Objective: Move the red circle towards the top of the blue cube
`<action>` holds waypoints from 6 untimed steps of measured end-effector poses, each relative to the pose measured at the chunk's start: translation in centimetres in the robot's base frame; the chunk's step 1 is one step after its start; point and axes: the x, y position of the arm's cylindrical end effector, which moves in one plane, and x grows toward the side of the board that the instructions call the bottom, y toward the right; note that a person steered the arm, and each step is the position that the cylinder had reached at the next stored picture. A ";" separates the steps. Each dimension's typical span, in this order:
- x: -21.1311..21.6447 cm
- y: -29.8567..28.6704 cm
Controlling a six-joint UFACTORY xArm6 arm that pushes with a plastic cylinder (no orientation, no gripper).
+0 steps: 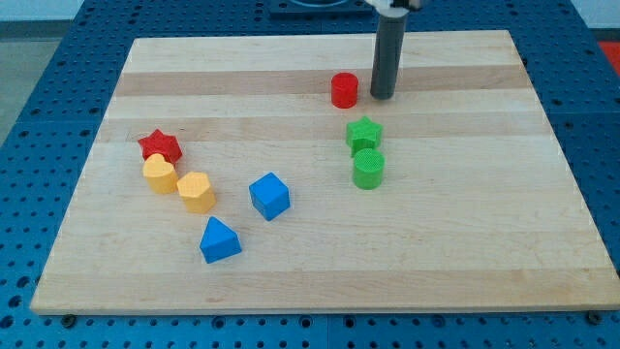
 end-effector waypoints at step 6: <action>8.4 -17.1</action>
